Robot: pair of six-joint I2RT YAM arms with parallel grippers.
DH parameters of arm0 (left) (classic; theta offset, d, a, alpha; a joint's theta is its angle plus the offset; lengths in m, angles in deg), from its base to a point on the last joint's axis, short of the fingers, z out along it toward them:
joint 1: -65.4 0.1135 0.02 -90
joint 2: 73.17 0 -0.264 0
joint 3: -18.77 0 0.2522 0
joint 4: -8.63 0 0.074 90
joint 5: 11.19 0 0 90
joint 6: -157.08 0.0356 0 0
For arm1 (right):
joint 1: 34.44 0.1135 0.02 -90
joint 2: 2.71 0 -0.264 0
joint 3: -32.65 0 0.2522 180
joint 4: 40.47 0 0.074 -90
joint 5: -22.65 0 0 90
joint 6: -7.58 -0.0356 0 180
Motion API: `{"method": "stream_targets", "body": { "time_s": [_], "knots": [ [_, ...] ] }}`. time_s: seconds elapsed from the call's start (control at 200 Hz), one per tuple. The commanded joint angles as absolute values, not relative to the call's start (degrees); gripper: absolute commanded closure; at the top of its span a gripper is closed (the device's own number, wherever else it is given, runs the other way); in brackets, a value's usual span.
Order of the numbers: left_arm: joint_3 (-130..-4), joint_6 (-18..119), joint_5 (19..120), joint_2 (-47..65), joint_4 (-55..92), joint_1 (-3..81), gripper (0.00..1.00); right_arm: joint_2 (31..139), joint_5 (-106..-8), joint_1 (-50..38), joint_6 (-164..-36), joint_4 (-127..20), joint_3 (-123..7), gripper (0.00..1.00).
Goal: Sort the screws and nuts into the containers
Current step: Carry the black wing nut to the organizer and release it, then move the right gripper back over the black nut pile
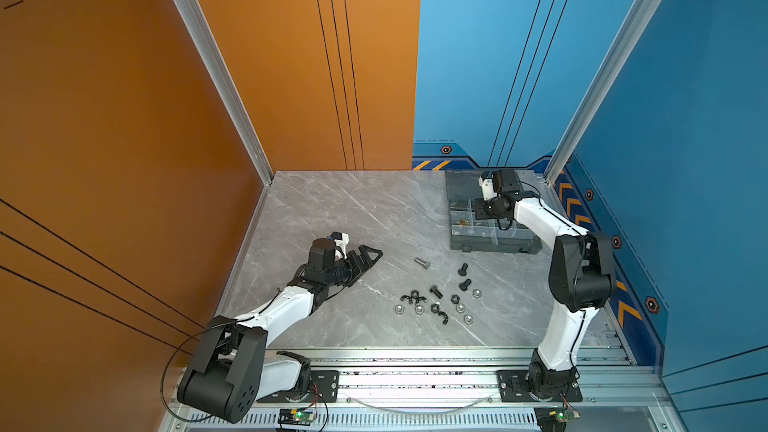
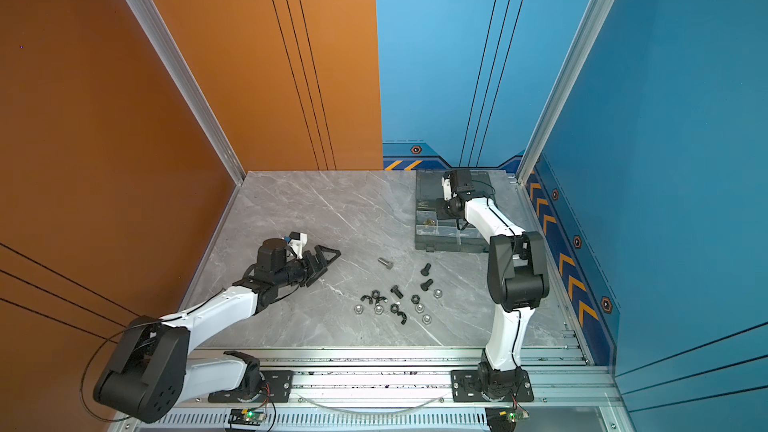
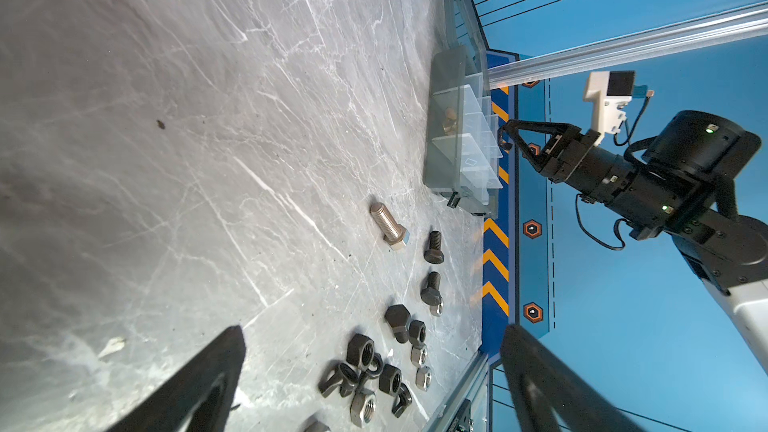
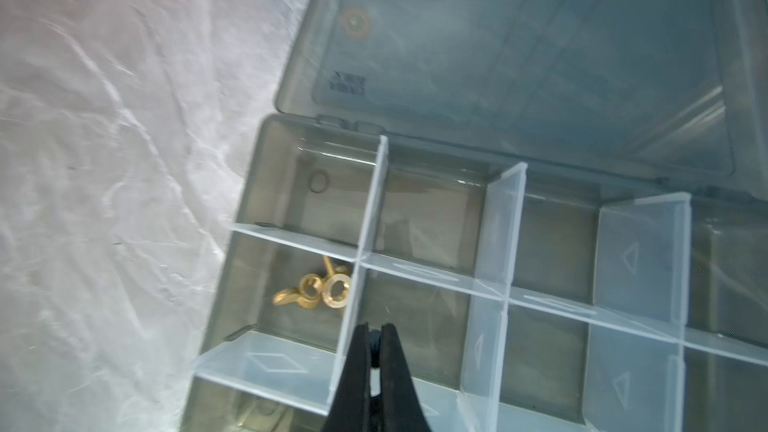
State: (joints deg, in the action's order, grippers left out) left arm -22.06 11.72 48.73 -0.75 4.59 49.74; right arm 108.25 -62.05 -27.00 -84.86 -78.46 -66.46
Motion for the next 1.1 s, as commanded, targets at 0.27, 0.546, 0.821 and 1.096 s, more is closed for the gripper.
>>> {"method": "stream_targets", "body": {
  "time_s": [0.27,0.546,0.821,1.096],
  "knots": [
    [-23.2,12.2,47.7,-0.8,4.4,49.1,0.02,112.7,-68.7,-27.0,-84.2,-82.4,-70.3,1.0],
    [-23.9,11.8,47.9,-0.5,4.5,49.0,0.02,110.5,-69.0,-26.7,-83.2,-84.8,-70.4,0.69],
    [-24.0,11.4,48.5,-1.5,4.7,48.3,0.02,100.8,-61.1,-26.3,-81.3,-85.7,-66.3,0.58],
    [-23.9,11.6,48.6,-2.0,5.3,48.1,0.02,90.4,-51.2,-19.4,-75.5,-89.0,-60.8,0.53]
  ]
}}
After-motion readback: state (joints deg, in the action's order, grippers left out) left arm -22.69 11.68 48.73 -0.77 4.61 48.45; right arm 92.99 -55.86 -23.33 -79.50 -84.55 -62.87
